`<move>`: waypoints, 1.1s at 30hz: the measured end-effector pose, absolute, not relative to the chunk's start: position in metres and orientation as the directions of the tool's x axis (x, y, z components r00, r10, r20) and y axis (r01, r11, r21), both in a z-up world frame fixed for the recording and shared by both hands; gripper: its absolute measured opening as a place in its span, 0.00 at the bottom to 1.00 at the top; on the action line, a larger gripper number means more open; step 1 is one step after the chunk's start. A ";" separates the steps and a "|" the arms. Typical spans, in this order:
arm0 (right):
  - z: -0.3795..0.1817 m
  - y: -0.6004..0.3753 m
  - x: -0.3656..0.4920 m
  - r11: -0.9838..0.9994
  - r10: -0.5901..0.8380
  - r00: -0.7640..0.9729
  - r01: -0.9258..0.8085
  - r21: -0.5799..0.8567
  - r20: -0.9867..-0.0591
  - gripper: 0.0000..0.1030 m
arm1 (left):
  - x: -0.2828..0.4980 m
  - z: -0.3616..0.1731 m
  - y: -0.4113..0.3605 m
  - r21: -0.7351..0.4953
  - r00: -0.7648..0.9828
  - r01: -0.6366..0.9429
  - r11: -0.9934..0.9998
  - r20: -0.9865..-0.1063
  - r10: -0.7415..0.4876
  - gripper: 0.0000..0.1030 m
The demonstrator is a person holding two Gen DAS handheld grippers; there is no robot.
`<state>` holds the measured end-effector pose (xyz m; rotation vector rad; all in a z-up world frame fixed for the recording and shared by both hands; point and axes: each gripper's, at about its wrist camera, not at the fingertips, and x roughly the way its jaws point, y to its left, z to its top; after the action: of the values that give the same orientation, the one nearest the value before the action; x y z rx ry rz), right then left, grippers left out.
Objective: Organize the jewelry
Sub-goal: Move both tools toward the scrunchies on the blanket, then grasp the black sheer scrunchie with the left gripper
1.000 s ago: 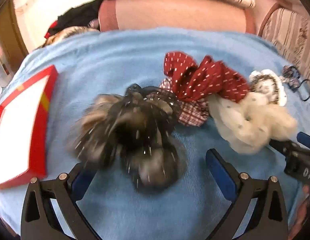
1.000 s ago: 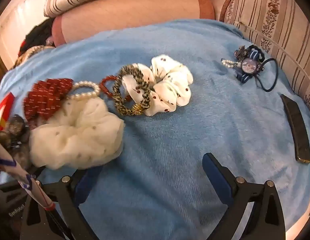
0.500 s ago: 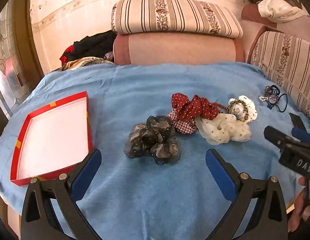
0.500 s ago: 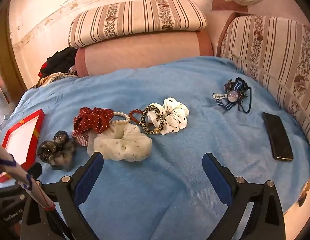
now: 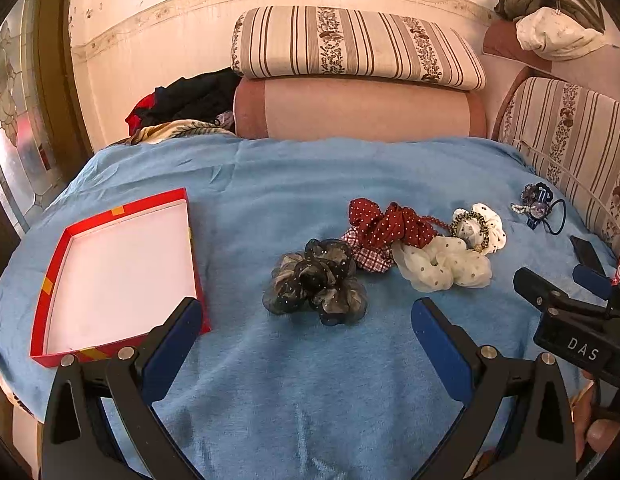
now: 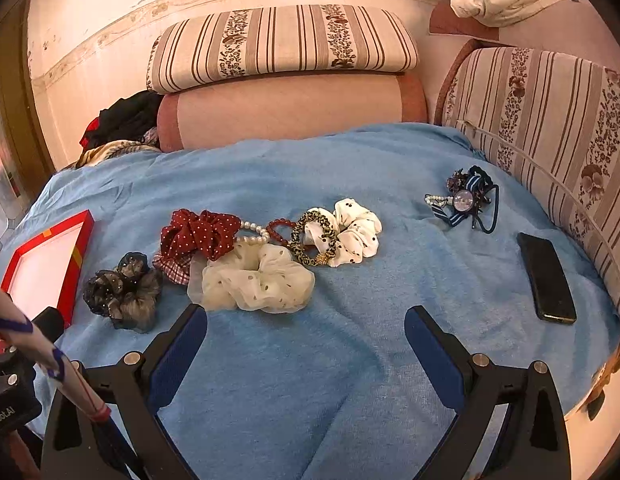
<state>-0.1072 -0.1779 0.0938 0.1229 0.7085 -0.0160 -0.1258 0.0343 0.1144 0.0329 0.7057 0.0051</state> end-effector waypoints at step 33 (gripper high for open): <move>0.075 -0.179 -0.090 0.992 0.037 0.735 0.055 0.114 -0.677 0.98 | -0.070 0.074 0.081 -0.158 0.646 0.184 0.970 -0.724 -0.241 0.52</move>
<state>-0.0901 -0.1790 0.0750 0.1293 0.7461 -0.0094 -0.0696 0.0805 0.0745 -0.0724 0.8338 -0.2420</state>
